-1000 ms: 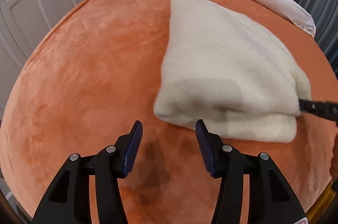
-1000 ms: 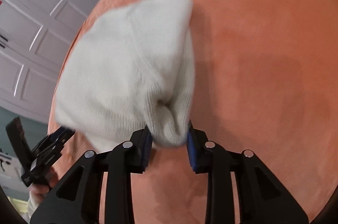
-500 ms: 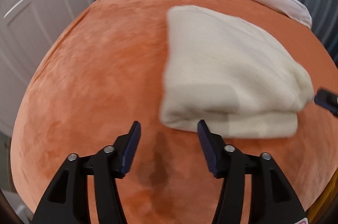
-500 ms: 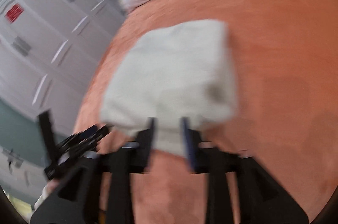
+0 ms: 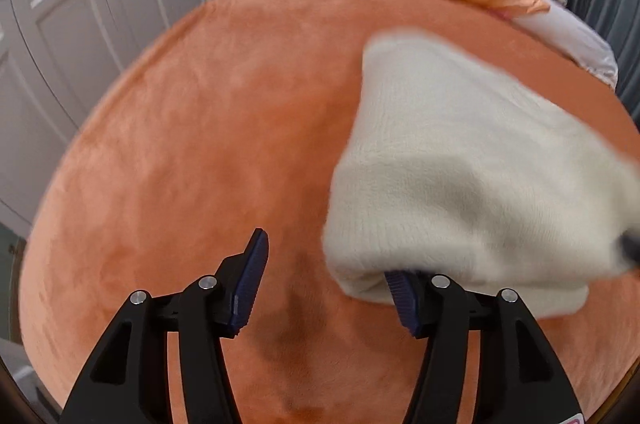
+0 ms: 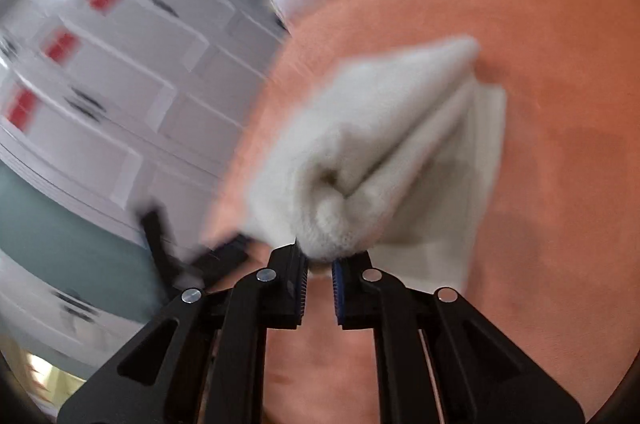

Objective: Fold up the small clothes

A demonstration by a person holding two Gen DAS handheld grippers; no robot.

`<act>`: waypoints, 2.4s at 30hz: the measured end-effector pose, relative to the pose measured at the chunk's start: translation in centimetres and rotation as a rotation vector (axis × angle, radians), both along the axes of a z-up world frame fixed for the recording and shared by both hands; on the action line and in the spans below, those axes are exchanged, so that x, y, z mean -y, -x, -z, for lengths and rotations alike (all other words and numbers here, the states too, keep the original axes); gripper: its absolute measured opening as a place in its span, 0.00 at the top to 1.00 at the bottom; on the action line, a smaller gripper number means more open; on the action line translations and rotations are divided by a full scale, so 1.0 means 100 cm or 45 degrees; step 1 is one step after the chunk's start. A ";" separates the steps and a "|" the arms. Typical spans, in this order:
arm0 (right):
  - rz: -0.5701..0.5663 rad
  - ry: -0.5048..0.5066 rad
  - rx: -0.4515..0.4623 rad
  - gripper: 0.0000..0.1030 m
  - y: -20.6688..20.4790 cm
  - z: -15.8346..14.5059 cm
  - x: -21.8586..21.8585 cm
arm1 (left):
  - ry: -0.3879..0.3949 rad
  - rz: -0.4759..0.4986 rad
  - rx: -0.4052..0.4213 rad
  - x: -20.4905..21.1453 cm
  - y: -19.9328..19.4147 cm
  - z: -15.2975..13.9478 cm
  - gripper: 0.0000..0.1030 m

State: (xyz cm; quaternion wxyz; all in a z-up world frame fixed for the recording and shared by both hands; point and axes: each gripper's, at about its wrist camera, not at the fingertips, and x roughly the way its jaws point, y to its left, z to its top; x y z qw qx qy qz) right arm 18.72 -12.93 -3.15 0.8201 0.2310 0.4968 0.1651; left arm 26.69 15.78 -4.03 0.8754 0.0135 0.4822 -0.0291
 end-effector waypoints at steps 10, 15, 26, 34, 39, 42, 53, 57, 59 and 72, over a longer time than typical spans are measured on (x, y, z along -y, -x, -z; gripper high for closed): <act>0.084 0.081 -0.008 0.62 0.046 0.014 0.009 | 0.271 0.037 0.094 -0.031 0.032 -0.053 0.41; -0.074 0.205 -0.053 0.86 0.035 0.037 -0.027 | 0.332 -0.029 0.008 -0.030 -0.025 -0.041 0.40; 0.133 0.244 0.009 1.00 -0.022 0.034 0.029 | 0.289 -0.027 -0.121 -0.006 0.001 0.011 0.37; 0.271 0.393 0.169 0.98 0.060 -0.013 0.030 | 0.059 -0.014 0.041 0.016 0.023 -0.004 0.38; 0.021 0.475 0.288 0.98 0.044 -0.039 -0.023 | 0.116 -0.065 0.028 0.011 0.022 0.002 0.38; 0.022 0.515 0.192 1.00 0.022 -0.008 -0.021 | 0.116 -0.073 0.022 0.011 0.020 0.002 0.38; 0.130 0.534 0.215 0.96 0.081 -0.025 -0.007 | -0.082 0.031 0.116 0.050 0.062 -0.022 0.41; 0.190 0.610 0.245 0.75 0.118 -0.020 0.000 | -0.122 0.043 0.128 0.065 0.088 -0.021 0.35; 0.227 0.659 0.269 0.53 0.130 -0.016 -0.002 | -0.124 0.042 0.121 0.071 0.099 -0.017 0.33; 0.250 0.684 0.190 0.24 0.144 0.030 -0.022 | -0.133 0.026 0.059 0.075 0.128 0.035 0.25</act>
